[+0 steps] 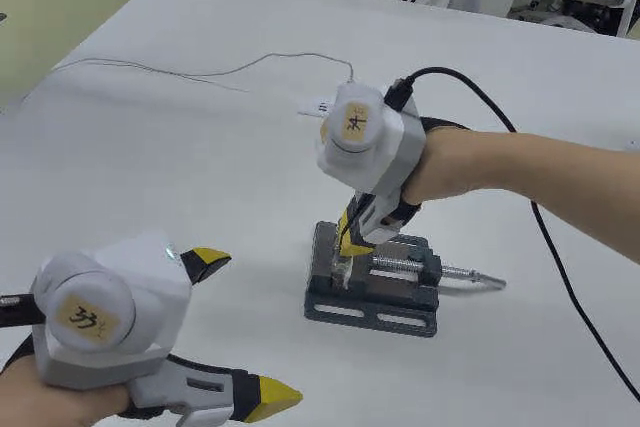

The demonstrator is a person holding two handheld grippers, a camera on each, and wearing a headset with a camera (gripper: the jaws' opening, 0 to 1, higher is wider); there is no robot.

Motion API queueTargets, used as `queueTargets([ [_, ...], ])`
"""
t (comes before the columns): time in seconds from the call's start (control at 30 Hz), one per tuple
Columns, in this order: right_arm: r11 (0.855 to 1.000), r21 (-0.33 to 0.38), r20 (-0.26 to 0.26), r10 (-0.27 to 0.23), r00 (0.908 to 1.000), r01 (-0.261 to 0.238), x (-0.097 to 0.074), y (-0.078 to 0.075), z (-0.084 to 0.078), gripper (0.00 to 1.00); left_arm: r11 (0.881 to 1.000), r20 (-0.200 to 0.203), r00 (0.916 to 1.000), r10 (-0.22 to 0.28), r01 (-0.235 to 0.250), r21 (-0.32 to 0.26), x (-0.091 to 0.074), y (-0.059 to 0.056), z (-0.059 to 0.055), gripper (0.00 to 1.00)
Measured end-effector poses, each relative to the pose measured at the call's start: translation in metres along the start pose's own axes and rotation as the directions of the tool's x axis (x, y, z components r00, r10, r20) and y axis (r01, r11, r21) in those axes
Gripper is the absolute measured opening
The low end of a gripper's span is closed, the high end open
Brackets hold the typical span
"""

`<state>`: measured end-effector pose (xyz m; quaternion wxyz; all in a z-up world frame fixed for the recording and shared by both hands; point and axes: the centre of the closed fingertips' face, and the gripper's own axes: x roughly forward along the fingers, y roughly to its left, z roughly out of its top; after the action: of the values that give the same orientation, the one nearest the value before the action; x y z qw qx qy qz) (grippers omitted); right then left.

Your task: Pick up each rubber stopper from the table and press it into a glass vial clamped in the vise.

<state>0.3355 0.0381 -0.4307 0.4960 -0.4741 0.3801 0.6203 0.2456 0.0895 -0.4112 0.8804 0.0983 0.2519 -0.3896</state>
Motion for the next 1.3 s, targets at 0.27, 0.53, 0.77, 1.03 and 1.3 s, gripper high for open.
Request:
queueTargets([
  [0.27, 0.999, 0.047, 0.106, -0.018, 0.9942, 0.013, -0.005, 0.016, -0.002, 0.31, 1.0, 0.0, 1.0, 0.0, 0.0, -0.009, 0.001, -0.002, -0.002, 0.91],
  [0.53, 0.987, 0.144, 0.228, -0.101, 0.9683, 0.069, -0.01, 0.026, -0.012, 0.63, 1.0, 0.011, 0.9998, 0.014, -0.014, -0.023, 0.0, 0.0, -0.002, 0.91],
  [0.77, 0.961, 0.254, 0.303, -0.19, 0.9339, 0.113, -0.016, 0.036, -0.03, 0.84, 0.999, 0.024, 0.9994, 0.026, -0.025, -0.04, -0.002, 0.001, -0.003, 0.91],
  [1.03, 0.874, 0.46, 0.352, -0.342, 0.871, 0.157, -0.03, 0.05, -0.062, 0.99, 0.997, 0.033, 0.9982, 0.05, -0.048, -0.054, -0.006, 0.005, -0.004, 0.94],
  [1.3, 0.808, 0.572, 0.367, -0.407, 0.8363, 0.143, -0.032, 0.084, -0.096, 0.99, 0.995, 0.03, 0.9968, 0.075, -0.073, -0.065, -0.011, 0.007, -0.005, 0.99],
])
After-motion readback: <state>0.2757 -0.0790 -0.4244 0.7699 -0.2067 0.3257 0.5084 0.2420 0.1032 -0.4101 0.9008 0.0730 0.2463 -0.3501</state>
